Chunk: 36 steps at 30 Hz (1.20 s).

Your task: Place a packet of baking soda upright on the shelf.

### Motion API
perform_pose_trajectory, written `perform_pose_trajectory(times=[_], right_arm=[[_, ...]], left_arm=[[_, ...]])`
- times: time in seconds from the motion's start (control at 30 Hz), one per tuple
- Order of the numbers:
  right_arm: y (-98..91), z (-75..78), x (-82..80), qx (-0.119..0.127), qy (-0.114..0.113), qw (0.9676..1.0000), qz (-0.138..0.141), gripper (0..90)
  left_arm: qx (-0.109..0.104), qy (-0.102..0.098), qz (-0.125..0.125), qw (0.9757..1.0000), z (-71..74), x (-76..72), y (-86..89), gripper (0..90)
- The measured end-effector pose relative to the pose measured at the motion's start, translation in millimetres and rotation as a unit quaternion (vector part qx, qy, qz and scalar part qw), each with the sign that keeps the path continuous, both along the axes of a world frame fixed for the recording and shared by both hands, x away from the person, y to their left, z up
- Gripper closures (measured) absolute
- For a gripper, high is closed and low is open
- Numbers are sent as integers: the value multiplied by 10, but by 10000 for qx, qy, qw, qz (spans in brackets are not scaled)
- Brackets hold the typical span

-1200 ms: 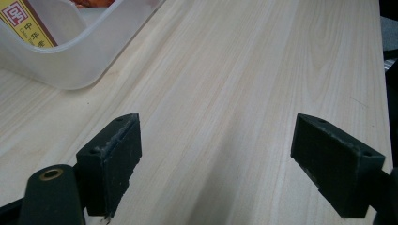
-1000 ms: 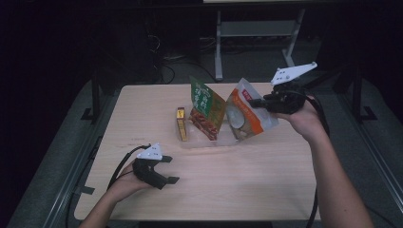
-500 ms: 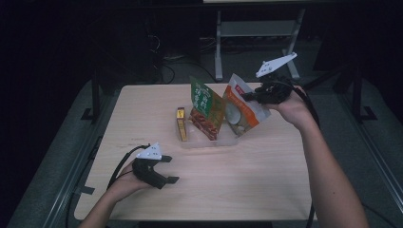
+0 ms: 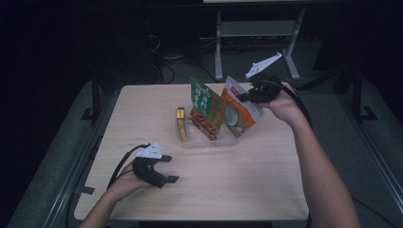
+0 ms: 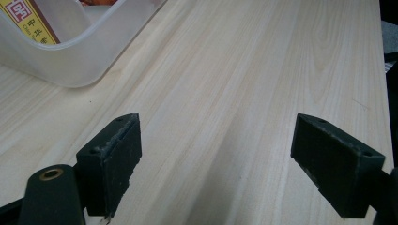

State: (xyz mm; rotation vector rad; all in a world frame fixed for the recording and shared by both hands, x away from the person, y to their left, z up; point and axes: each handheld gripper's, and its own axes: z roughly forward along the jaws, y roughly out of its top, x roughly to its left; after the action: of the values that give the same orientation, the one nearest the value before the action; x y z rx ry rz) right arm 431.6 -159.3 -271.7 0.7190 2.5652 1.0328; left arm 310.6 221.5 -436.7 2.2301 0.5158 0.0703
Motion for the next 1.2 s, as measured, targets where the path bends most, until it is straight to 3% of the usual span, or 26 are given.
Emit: perform_pose_trajectory(times=[0.63,0.73,1.0,1.2], right_arm=[[140,-285,234,-259,345,9990,-128,899],[136,-318,231,-182,395,9989,-159,886],[-31,-336,120,167,365,9984,-389,739],[-209,-365,-53,307,298,9979,-477,746]], left_arm=[[140,47,-149,9998,-21,-27,-33,162],[138,53,-157,9998,-30,-29,-42,162],[201,46,-210,9996,-33,-30,-50,162],[203,81,-216,9995,-40,-35,-63,162]])
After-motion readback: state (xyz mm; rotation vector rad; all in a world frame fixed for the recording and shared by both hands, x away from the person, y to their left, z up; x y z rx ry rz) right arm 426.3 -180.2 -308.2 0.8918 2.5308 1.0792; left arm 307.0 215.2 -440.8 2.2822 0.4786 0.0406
